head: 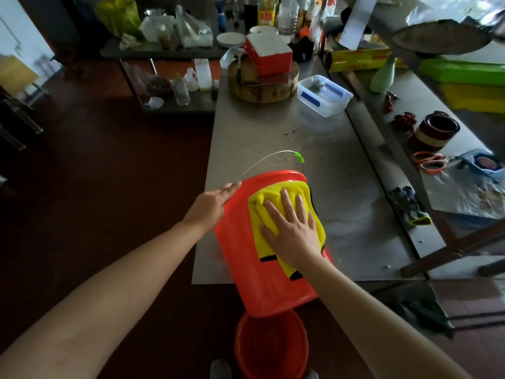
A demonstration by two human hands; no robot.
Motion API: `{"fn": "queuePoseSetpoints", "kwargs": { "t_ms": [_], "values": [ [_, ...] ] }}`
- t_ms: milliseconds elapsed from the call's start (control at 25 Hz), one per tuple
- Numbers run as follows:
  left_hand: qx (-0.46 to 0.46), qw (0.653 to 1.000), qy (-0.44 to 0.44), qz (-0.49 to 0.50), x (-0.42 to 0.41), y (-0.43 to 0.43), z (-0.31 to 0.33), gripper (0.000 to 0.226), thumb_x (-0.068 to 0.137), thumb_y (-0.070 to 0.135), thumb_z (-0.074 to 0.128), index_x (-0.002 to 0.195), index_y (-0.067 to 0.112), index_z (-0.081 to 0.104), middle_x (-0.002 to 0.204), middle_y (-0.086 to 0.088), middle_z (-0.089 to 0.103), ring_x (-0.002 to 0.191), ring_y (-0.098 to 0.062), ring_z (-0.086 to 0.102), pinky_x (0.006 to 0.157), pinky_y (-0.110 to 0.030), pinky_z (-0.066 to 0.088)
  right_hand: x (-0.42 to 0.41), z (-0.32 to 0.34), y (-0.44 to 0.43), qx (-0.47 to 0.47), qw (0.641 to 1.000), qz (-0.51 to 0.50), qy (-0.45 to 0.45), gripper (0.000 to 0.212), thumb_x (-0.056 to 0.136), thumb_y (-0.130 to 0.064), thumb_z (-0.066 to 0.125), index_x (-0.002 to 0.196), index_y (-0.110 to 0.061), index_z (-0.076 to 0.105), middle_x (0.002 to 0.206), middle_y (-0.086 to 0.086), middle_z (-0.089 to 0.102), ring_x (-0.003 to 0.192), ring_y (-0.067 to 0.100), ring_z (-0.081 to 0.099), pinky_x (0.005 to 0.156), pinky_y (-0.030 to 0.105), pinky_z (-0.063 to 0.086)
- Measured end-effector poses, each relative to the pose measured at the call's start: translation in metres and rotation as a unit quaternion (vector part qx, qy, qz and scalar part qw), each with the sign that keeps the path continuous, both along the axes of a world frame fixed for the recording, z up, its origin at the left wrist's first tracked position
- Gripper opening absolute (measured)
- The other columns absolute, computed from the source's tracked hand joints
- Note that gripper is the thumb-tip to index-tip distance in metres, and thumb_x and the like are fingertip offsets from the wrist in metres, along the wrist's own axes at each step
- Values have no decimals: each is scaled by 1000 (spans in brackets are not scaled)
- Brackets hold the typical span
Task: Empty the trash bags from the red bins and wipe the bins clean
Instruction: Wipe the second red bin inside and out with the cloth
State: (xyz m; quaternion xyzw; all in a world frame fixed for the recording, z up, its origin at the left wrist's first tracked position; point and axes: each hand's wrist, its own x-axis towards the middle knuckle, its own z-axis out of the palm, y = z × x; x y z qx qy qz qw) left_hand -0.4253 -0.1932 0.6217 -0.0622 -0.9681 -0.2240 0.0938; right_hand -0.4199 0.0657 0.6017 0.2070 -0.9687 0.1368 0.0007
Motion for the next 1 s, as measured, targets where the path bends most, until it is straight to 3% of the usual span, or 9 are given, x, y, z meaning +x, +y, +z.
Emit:
{"fn": "queuePoseSetpoints", "kwargs": {
  "t_ms": [280,440,560,720,880,1000],
  "values": [
    [19,999,9,27,19,-2,-8,65,97,-7,52,152,23,34,148,-16,50,133,-34,52,115,-32,31,73,-31,68,-46,999,-5,9,65,94,-78,27,154,-57,10,169,-12,-5,156,22,-9,117,57,27],
    [-83,995,-22,46,26,15,-5,60,106,20,45,159,24,16,164,-12,25,150,-33,26,122,-44,27,77,-31,81,-68,998,0,-4,65,94,-77,27,153,-58,8,168,-14,-6,155,20,-11,120,53,25],
    [-160,986,-5,55,48,49,-5,61,105,38,40,160,22,18,168,-12,-2,154,-37,1,123,-56,13,77,-33,82,-72,997,-2,0,65,94,-77,28,154,-57,10,169,-13,-4,156,20,-9,118,52,26],
    [-148,988,-15,-26,103,95,-22,60,104,53,31,159,30,22,169,-6,-4,154,-34,-4,120,-60,15,77,-36,85,-84,996,12,-6,66,93,-79,26,154,-57,12,169,-14,-4,156,21,-9,118,53,27],
    [-149,981,-121,-9,152,132,-47,90,87,84,22,158,40,-11,163,2,-30,149,-31,-29,118,-64,14,72,-41,107,-98,993,53,-33,67,92,-80,27,152,-60,9,167,-19,-11,155,17,-13,118,51,24],
    [-150,977,-147,26,166,148,-58,119,73,88,47,155,37,-22,160,0,-38,146,-35,-34,116,-69,16,69,-48,130,-146,983,76,-76,65,90,-81,33,149,-64,12,164,-25,-13,154,12,-12,118,43,18]
  ]
}}
